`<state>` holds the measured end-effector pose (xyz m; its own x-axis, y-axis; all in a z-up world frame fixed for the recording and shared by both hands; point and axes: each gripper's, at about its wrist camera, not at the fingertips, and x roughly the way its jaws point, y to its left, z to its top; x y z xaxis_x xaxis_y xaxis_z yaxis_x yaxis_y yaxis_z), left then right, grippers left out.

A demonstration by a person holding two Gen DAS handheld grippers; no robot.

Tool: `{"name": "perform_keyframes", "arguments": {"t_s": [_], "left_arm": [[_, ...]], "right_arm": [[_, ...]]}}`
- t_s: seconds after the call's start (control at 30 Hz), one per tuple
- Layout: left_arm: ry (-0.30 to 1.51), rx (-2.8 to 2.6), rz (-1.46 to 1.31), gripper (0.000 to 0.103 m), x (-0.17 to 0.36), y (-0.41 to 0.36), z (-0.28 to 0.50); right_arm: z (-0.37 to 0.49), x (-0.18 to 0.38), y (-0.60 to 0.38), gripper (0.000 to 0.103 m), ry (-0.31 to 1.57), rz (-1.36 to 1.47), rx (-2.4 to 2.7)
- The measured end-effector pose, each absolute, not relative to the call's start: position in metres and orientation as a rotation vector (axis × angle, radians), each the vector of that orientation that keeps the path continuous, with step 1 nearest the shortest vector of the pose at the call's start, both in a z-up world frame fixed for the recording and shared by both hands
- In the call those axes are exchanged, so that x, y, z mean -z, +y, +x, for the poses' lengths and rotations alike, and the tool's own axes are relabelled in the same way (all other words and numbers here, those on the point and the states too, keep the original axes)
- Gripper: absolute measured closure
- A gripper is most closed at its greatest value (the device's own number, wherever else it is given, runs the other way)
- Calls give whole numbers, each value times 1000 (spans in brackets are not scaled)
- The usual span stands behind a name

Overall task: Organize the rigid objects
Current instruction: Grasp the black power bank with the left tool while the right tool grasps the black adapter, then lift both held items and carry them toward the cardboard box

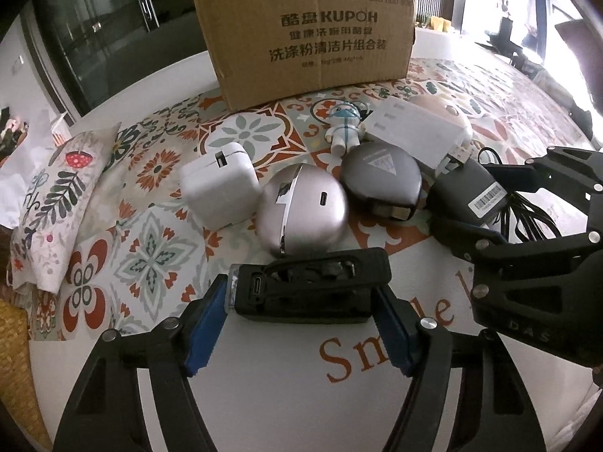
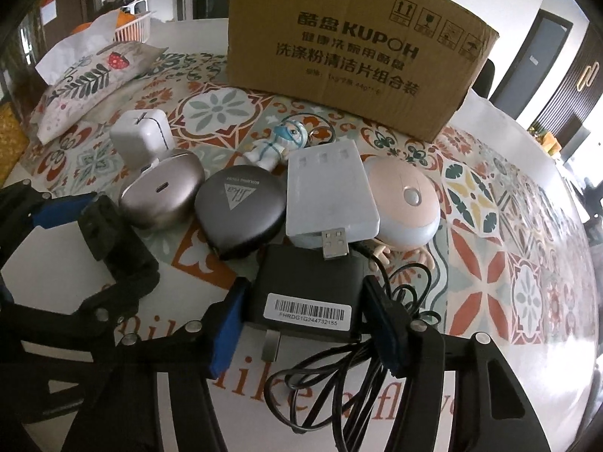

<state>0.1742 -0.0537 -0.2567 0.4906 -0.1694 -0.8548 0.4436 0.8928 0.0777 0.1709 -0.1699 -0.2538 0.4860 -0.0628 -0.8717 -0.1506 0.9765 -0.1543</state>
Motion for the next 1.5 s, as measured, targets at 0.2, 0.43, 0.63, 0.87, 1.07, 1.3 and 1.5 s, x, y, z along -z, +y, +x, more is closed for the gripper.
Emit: {"name": "perform_keyframes", "arguments": {"t_s": [0.2, 0.43, 0.63, 0.87, 1.07, 1.3, 1.5], "left_arm": [[967, 341, 273, 31, 238, -50, 166], [914, 320, 240, 31, 209, -50, 156], [876, 325, 214, 30, 187, -51, 145], [807, 308, 178, 30, 155, -50, 137], [730, 279, 140, 30, 121, -49, 138], [648, 263, 119, 30, 90, -48, 147], [602, 252, 97, 30, 68, -51, 159]], "right_arm": [[162, 247, -174, 45, 1075, -184, -53], [149, 227, -183, 46, 1056, -132, -23], [132, 201, -188, 46, 997, -125, -9], [117, 165, -189, 46, 905, -133, 4], [115, 132, -193, 46, 807, -108, 25], [119, 94, -196, 46, 684, -96, 42], [129, 69, -199, 46, 610, -86, 51]]}}
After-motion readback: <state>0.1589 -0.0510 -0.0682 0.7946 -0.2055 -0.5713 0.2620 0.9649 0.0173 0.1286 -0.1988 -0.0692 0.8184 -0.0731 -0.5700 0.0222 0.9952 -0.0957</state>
